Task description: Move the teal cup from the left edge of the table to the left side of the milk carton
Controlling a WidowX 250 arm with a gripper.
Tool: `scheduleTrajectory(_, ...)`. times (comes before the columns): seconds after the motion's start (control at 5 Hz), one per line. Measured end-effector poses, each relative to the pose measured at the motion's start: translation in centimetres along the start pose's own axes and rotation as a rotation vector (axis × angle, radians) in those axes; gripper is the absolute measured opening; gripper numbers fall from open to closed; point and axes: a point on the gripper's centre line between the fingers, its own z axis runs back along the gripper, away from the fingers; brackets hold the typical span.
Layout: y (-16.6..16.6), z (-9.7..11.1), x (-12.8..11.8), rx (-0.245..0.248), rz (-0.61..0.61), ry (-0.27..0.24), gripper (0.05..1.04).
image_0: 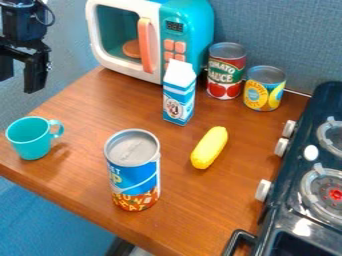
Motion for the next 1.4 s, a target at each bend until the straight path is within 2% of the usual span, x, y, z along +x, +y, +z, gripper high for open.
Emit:
scheduleTrajectory(0.2, -0.3, -1.3, -0.1, -0.017, -0.006, 0.037, 1.001)
scheduleTrajectory(0.4, -1.0, -2.3, -0.8, -0.057, -0.019, 0.036, 1.001)
scheduleTrajectory(0.6, -0.3, -1.6, -1.4, -0.07, 0.009, 0.001, 1.001)
scheduleTrajectory(0.8, 0.1, -1.7, -1.6, -0.059, 0.025, 0.01, 1.001)
scheduleTrajectory(1.0, 0.6, -3.4, -1.3, -0.05, 0.028, 0.072, 1.001)
scheduleTrajectory(1.4, 1.1, -5.2, -1.0, -0.081, 0.042, 0.133, 1.001)
